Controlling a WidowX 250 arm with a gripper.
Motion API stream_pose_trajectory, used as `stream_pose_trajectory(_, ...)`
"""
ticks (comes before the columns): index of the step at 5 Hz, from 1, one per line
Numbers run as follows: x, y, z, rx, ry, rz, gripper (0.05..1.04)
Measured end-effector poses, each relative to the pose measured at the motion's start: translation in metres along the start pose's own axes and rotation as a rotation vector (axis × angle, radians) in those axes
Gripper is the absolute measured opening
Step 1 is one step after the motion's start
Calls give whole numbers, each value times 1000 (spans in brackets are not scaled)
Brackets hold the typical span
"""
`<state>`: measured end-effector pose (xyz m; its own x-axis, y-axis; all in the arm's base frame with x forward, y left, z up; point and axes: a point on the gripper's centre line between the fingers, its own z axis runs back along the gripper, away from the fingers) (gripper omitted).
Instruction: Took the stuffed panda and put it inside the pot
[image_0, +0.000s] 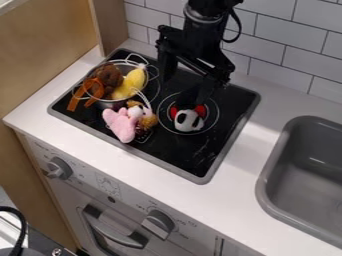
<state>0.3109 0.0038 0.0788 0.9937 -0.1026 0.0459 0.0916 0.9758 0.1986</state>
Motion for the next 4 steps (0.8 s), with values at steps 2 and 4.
stream_pose_trajectory(2, 4, 2, -24, -9, 11, -25, 1003)
stream_pose_trajectory(4, 12, 3, -27, -1, 20, 1, 1003)
